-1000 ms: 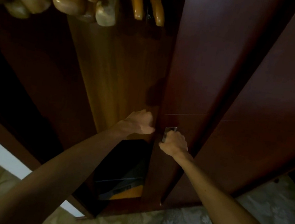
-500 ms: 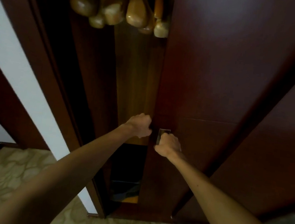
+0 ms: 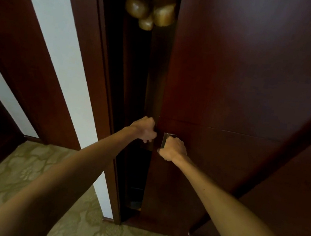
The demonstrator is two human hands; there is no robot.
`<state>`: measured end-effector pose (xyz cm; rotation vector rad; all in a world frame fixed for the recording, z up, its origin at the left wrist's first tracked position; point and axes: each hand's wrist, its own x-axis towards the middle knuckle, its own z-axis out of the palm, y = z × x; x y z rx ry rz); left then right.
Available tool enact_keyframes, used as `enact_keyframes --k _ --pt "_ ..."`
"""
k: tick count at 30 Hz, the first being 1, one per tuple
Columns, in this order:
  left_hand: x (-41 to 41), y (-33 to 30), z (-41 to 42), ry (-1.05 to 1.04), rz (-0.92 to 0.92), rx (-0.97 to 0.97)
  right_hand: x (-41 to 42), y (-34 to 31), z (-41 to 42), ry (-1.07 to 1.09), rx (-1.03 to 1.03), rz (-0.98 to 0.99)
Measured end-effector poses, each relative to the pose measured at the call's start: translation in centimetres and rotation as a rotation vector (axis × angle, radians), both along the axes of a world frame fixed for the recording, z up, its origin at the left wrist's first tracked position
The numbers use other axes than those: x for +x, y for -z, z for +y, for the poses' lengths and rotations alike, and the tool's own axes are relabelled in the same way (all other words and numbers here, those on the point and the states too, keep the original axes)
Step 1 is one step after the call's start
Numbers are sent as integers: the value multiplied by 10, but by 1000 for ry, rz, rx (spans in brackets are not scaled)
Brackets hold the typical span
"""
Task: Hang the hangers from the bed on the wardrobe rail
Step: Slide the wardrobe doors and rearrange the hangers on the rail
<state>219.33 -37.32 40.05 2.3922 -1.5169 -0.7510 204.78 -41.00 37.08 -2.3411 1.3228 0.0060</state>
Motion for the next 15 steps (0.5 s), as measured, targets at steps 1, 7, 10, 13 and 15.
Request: enact_keyframes --k 1,7,10,13,15 --pt "4 1 3 -17 19 4 5 1 2 -7 2 -3" --pt "16 17 19 -189 70 103 30 5 12 -40 -2 -13" --pt "18 15 27 -276 131 135 42 7 18 -74 -8 -1" --pt "17 10 32 -348 151 122 53 7 23 -115 -8 18" --pt "16 6 35 -389 200 142 58 6 26 -145 -13 22"
